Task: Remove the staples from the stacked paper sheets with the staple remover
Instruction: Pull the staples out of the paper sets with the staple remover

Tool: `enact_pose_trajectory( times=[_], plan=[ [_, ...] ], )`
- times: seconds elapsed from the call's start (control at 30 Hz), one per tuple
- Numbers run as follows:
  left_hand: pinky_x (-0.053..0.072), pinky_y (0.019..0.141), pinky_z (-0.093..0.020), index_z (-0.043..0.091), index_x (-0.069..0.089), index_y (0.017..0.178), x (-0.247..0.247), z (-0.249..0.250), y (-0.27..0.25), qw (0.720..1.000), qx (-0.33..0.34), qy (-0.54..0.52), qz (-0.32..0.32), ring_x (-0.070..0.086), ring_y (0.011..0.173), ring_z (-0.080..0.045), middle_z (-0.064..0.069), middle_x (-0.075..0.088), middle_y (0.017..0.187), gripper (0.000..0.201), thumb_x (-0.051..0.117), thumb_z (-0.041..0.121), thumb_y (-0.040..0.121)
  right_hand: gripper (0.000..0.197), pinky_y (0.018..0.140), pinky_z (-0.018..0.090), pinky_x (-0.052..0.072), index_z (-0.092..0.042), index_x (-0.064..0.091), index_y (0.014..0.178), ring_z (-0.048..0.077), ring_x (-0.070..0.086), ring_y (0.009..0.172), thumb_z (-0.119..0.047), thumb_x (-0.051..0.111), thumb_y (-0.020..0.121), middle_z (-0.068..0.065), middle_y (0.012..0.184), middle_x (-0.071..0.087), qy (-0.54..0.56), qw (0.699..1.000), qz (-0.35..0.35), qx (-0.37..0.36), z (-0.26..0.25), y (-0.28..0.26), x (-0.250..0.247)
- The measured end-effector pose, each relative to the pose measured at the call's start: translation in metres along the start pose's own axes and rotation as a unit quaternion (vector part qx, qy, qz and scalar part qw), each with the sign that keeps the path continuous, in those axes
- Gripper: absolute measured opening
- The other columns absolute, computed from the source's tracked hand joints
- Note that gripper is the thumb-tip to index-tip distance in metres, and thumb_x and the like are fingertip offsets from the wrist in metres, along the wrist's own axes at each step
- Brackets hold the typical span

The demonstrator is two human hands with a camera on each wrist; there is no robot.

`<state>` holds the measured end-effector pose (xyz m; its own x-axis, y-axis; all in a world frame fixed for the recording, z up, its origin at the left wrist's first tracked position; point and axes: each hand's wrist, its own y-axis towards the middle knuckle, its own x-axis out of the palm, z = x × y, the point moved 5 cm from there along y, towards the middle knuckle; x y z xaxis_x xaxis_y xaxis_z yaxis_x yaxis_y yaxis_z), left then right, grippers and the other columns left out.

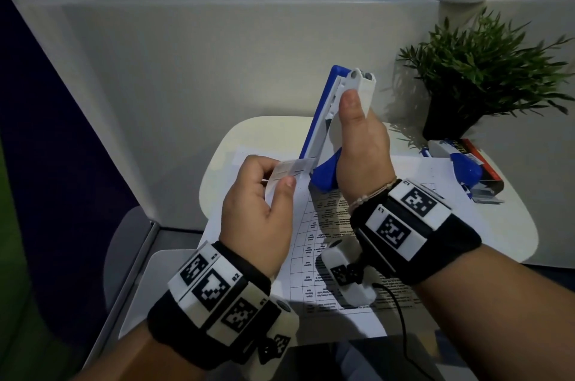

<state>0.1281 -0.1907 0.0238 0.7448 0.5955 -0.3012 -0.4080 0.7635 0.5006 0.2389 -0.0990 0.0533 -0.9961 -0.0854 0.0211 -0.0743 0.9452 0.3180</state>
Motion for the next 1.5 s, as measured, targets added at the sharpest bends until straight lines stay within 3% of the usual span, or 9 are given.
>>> enact_pose_trajectory(
  times=[0.23,0.63,0.8,0.87,1.03,1.13,1.3,1.4,1.5],
  plan=[
    [0.047,0.066,-0.017,0.037,0.046,0.080,0.000,0.001,0.000,1.000,0.001,-0.003,-0.001,0.058,0.077,0.000,0.020,0.060,0.079,0.008,0.050,0.031,0.083,0.033,0.072,0.040,0.052,-0.027,0.053,0.076,0.019,0.062,0.073,-0.055,0.037,0.082,-0.005,0.071,0.060,0.007,1.000,-0.008,-0.013,-0.004,0.000,0.002],
    [0.040,0.063,-0.007,0.036,0.046,0.080,0.001,0.006,-0.003,1.000,0.022,-0.007,-0.006,0.056,0.075,0.004,0.026,0.059,0.079,0.012,0.052,0.026,0.083,0.033,0.055,0.023,0.045,-0.018,0.050,0.071,0.012,0.053,0.056,-0.048,0.043,0.083,-0.005,0.060,0.052,0.046,0.998,-0.018,-0.036,-0.004,0.000,0.004],
    [0.038,0.060,-0.005,0.036,0.044,0.078,-0.002,-0.001,-0.001,1.000,-0.001,0.019,-0.004,0.054,0.074,0.004,0.017,0.056,0.077,0.027,0.057,0.015,0.090,0.041,0.069,0.027,0.052,-0.022,0.056,0.082,0.010,0.059,0.068,-0.061,0.043,0.077,-0.008,0.071,0.060,0.054,0.998,-0.037,0.015,0.002,0.001,0.005],
    [0.037,0.059,-0.004,0.035,0.043,0.076,-0.007,-0.011,0.003,0.999,-0.027,0.033,0.004,0.053,0.073,0.008,0.018,0.055,0.078,0.028,0.056,0.014,0.090,0.039,0.081,0.038,0.050,-0.026,0.058,0.086,0.016,0.060,0.075,-0.061,0.043,0.076,-0.007,0.076,0.061,0.101,0.993,-0.013,0.052,0.005,0.004,-0.002],
    [0.035,0.059,-0.005,0.034,0.045,0.073,-0.018,-0.028,0.011,0.997,-0.023,0.068,0.035,0.051,0.071,0.009,0.018,0.055,0.076,0.032,0.058,0.009,0.088,0.028,0.077,0.035,0.047,-0.032,0.059,0.084,0.013,0.053,0.067,-0.055,0.044,0.089,-0.007,0.071,0.055,0.159,0.975,0.132,0.085,0.017,0.007,-0.038],
    [0.038,0.064,-0.008,0.028,0.056,0.072,-0.018,-0.030,0.015,0.991,0.064,0.112,-0.036,0.051,0.074,0.001,0.014,0.055,0.077,0.029,0.056,0.000,0.079,0.031,0.081,0.036,0.051,-0.036,0.060,0.093,0.013,0.059,0.069,-0.064,0.047,0.087,-0.008,0.074,0.061,0.156,0.964,0.164,0.142,0.051,-0.001,-0.055],
    [0.048,0.068,-0.022,0.019,0.066,0.073,0.000,-0.042,-0.008,0.917,0.199,0.219,-0.266,0.050,0.084,-0.006,0.010,0.062,0.086,0.021,0.060,0.001,0.063,0.073,0.091,0.051,0.052,-0.030,0.055,0.123,0.027,0.063,0.091,-0.081,0.049,0.072,0.004,0.099,0.064,0.156,0.941,0.173,0.246,0.096,-0.018,-0.066],
    [0.050,0.069,-0.024,0.021,0.069,0.073,0.004,-0.048,-0.020,0.907,0.205,0.220,-0.295,0.049,0.086,-0.006,0.012,0.063,0.084,0.016,0.054,0.015,0.071,0.097,0.091,0.047,0.050,-0.036,0.058,0.106,0.028,0.060,0.086,-0.099,0.048,0.033,0.008,0.093,0.059,0.121,0.945,0.176,0.248,0.105,-0.023,-0.068],
    [0.047,0.073,-0.021,0.022,0.071,0.075,0.004,-0.049,-0.022,0.906,0.212,0.221,-0.294,0.049,0.090,-0.005,0.011,0.063,0.087,0.024,0.047,0.022,0.072,0.107,0.095,0.057,0.047,-0.033,0.058,0.112,0.034,0.064,0.096,-0.100,0.047,0.030,0.011,0.106,0.066,0.106,0.950,0.154,0.249,0.112,-0.028,-0.065]
  ],
)
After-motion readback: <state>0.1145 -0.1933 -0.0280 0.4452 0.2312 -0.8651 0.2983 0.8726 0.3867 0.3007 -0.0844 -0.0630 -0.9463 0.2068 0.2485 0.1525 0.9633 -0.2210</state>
